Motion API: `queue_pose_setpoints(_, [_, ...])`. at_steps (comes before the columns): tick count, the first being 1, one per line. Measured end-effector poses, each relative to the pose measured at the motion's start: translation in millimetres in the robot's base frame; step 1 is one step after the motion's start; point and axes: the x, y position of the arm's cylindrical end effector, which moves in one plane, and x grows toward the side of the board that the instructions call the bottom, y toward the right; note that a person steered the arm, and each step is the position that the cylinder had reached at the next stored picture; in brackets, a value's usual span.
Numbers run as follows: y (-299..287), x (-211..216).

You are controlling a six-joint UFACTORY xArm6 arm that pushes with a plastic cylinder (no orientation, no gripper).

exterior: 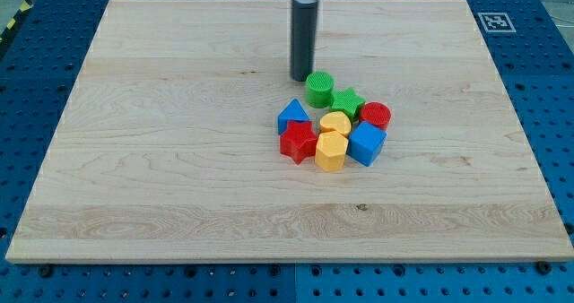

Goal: Move the green circle left to the green star

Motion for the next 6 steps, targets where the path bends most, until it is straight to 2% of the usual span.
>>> queue_pose_setpoints(1, [-8.7,0.0])
queue_pose_setpoints(2, [-8.6,-24.0])
queue_pose_setpoints(3, [23.1,-27.0])
queue_pose_setpoints(4, [23.7,8.9])
queue_pose_setpoints(5, [-2.3,27.8])
queue_pose_setpoints(6, [-13.9,17.9])
